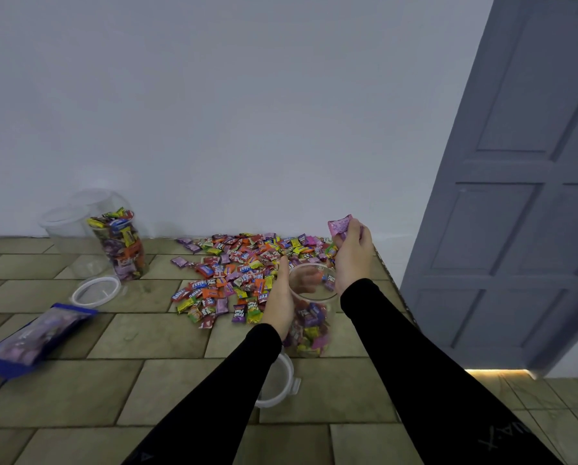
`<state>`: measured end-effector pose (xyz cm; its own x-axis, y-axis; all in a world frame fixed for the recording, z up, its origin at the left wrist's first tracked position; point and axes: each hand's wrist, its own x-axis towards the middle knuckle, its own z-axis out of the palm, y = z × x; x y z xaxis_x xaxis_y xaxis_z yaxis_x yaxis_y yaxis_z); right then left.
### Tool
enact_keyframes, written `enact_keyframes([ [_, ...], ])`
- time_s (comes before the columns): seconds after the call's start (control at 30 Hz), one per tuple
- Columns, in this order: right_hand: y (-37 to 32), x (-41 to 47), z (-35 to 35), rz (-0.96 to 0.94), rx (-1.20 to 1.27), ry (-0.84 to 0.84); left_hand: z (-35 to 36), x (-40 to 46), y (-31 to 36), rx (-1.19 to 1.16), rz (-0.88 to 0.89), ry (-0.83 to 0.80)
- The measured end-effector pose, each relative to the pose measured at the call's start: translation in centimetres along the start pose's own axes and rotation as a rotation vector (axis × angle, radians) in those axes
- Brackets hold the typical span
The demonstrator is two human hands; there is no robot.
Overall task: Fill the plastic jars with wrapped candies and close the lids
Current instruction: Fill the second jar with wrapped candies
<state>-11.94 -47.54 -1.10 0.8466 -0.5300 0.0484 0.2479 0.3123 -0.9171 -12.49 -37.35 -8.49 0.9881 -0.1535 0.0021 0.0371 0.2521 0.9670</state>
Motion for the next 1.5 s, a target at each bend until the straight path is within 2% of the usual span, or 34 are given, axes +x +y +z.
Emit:
enact_keyframes([
  [0.17, -0.12, -0.23, -0.21, -0.012, -0.037, -0.047, 0.28, -0.06, -0.38, -0.090, -0.064, -0.039],
  [0.33, 0.30, 0.03, -0.45, -0.038, -0.127, -0.146, 0.28, -0.02, -0.50, -0.079, -0.069, -0.017],
  [0.5, 0.48, 0.17, -0.59, -0.086, -0.117, -0.216, 0.34, 0.13, -0.45, -0.109, -0.075, -0.013],
  [1.0, 0.34, -0.27, -0.82, -0.109, -0.164, -0.230, 0.47, 0.12, -0.32, -0.163, -0.100, -0.003],
  [1.23, 0.13, -0.23, -0.67, -0.143, -0.203, -0.305, 0.50, -0.02, -0.28, -0.185, -0.098, 0.006],
  [1.5, 0.20, -0.25, -0.57, -0.120, -0.220, -0.281, 0.20, 0.25, -0.35, -0.161, -0.113, -0.017],
])
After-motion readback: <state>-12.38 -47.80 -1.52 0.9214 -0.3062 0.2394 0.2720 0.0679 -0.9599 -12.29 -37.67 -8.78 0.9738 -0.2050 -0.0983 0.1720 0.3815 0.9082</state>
